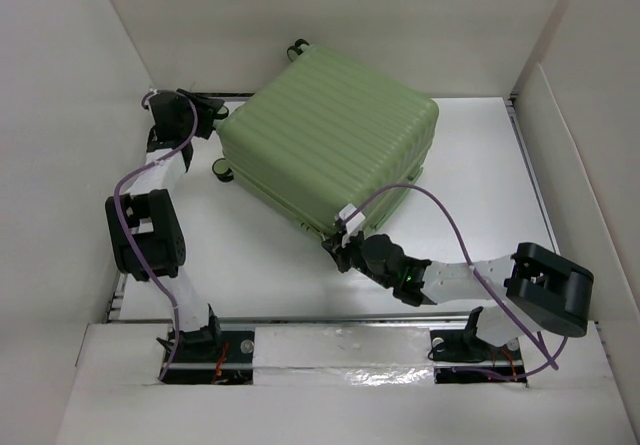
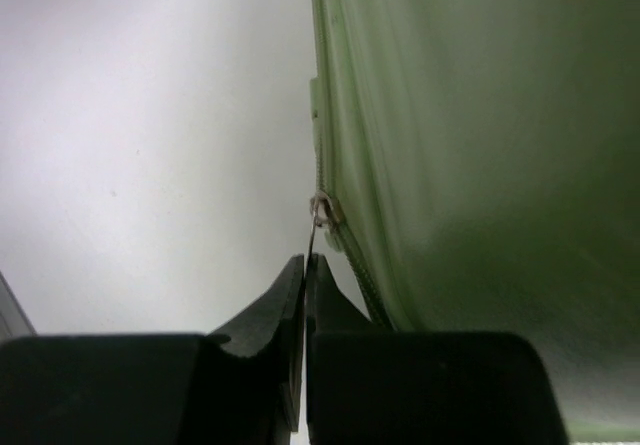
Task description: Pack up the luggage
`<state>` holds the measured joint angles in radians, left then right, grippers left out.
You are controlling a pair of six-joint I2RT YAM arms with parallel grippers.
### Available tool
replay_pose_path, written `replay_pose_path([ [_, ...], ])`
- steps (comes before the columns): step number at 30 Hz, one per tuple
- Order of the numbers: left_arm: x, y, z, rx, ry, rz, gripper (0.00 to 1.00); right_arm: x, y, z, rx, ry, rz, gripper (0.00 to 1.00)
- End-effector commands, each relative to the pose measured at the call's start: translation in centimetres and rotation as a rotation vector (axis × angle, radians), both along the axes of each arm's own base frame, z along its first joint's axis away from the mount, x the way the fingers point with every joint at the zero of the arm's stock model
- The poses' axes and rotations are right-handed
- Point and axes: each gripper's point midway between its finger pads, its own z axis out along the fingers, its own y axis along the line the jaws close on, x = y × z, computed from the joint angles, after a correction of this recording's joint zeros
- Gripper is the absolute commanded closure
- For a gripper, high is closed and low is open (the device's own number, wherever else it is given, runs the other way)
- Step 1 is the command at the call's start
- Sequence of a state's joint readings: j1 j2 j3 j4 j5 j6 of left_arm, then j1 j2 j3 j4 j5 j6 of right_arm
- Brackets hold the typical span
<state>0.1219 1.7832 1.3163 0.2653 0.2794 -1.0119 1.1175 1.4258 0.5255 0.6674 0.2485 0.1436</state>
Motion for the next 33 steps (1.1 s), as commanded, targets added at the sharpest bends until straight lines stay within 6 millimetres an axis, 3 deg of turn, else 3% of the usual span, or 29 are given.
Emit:
replay_pose_path([
  [1, 0.2, -1.2, 4.8, -0.003, -0.176, -0.059, 0.94, -1.9, 3.2, 5.4, 0.241, 0.024, 0.119, 1.00],
  [2, 0.0, -1.2, 5.0, 0.003, -0.183, -0.061, 1.00, -1.9, 3.2, 5.4, 0.240, 0.028, 0.120, 1.00],
  [4, -0.9, -1.1, 3.9, 0.015, -0.189, -0.053, 1.00, -1.5, 2.8, 5.4, 0.235, 0.028, 0.103, 1.00],
  [5, -1.8, -1.1, 5.0, 0.015, -0.227, -0.045, 1.00, -1.5, 2.6, 5.4, 0.232, 0.030, 0.101, 1.00],
  [6, -2.8, -1.1, 3.3, 0.010, -0.229, -0.037, 1.00, -1.1, 2.2, 5.4, 0.229, 0.029, 0.085, 1.00],
  [7, -3.6, -1.6, 2.9, 0.007, -0.238, -0.030, 1.00, -1.3, 1.8, 5.6, 0.224, 0.031, 0.081, 1.00],
  [8, -4.6, -2.0, 4.0, 0.010, -0.277, -0.027, 1.00, -0.9, 1.3, 5.6, 0.221, 0.029, 0.064, 1.00],
  [9, -5.8, -2.3, 2.1, 0.014, -0.258, -0.020, 1.00, -0.4, 0.8, 5.7, 0.215, 0.027, 0.046, 1.00],
  [10, -6.5, -2.5, 1.6, 0.028, -0.258, -0.003, 1.00, -0.5, 0.2, 6.1, 0.211, 0.025, 0.036, 1.00],
  [11, -7.7, -4.1, 2.4, 0.035, -0.293, -0.028, 1.00, -0.1, -0.4, 6.3, 0.206, 0.019, 0.018, 1.00],
  [12, -9.1, -4.8, 0.3, 0.056, -0.272, -0.033, 1.00, -0.2, -0.8, 6.4, 0.199, 0.017, 0.014, 1.00],
  [13, -9.8, -5.2, -0.3, 0.079, -0.266, -0.015, 1.00, 0.1, -1.5, 6.1, 0.172, 0.020, -0.006, 1.00],
  [14, -11.0, -6.2, 0.6, 0.089, -0.297, -0.024, 1.00, 0.1, -1.9, 6.8, 0.174, 0.003, -0.009, 1.00],
  [15, -12.8, -8.6, -1.4, 0.097, -0.269, -0.073, 1.00, 0.1, -2.0, 7.3, 0.173, 0.000, -0.010, 1.00],
  [17, -15.0, -10.6, -1.0, 0.097, -0.304, -0.095, 1.00, -0.1, -2.2, 7.5, 0.154, -0.008, 0.002, 1.00],
  [18, -16.9, -13.0, -2.4, 0.095, -0.282, -0.158, 1.00, -0.2, -2.0, 7.6, 0.151, -0.008, 0.011, 1.00],
  [20, -18.8, -14.5, -1.5, 0.106, -0.318, -0.186, 1.00, -1.0, -0.6, 8.4, 0.147, -0.018, 0.064, 1.00],
  [21, -20.0, -15.1, -2.9, 0.124, -0.276, -0.213, 1.00, -1.3, 0.3, 7.6, 0.119, -0.009, 0.088, 1.00],
  [22, -21.4, -16.9, -2.9, 0.139, -0.285, -0.261, 1.00, -1.6, 1.6, 8.9, 0.127, -0.023, 0.125, 1.00],
  [23, -22.6, -17.1, -1.8, 0.134, -0.313, -0.273, 1.00, -2.6, 3.0, 9.2, 0.120, -0.034, 0.172, 1.00],
  [24, -23.8, -17.2, -3.5, 0.156, -0.266, -0.290, 1.00, -3.0, 4.6, 8.1, 0.083, -0.022, 0.209, 1.00],
  [25, -24.8, -17.3, -3.5, 0.158, -0.267, -0.296, 1.00, -3.9, 6.0, 8.2, 0.070, -0.023, 0.270, 1.00],
  [26, -25.7, -16.6, -1.8, 0.140, -0.313, -0.282, 1.00, -4.3, 7.9, 10.5, 0.095, -0.063, 0.314, 1.00],
  [27, -26.7, -16.3, -2.8, 0.157, -0.277, -0.292, 1.00, -5.5, 9.3, 10.8, 0.094, -0.071, 0.365, 1.00],
  [28, -27.4, -15.9, -3.2, 0.164, -0.272, -0.297, 1.00, -6.7, 10.9, 9.8, 0.076, -0.057, 0.441, 1.00],
  [29, -28.3, -15.3, -1.8, 0.148, -0.313, -0.291, 1.00, -7.3, 11.9, 10.0, 0.082, -0.065, 0.474, 1.00],
  [30, -29.1, -14.9, -3.4, 0.170, -0.262, -0.303, 1.00, -7.9, 12.9, 11.0, 0.107, -0.076, 0.506, 1.00],
  [32, -30.3, -14.8, -3.0, 0.149, -0.285, -0.326, 1.00, -8.4, 13.7, 9.9, 0.098, -0.059, 0.548, 1.00],
  [33, -30.8, -14.8, -4.0, 0.153, -0.263, -0.338, 1.00, -8.5, 13.5, 9.1, 0.085, -0.051, 0.553, 1.00],
])
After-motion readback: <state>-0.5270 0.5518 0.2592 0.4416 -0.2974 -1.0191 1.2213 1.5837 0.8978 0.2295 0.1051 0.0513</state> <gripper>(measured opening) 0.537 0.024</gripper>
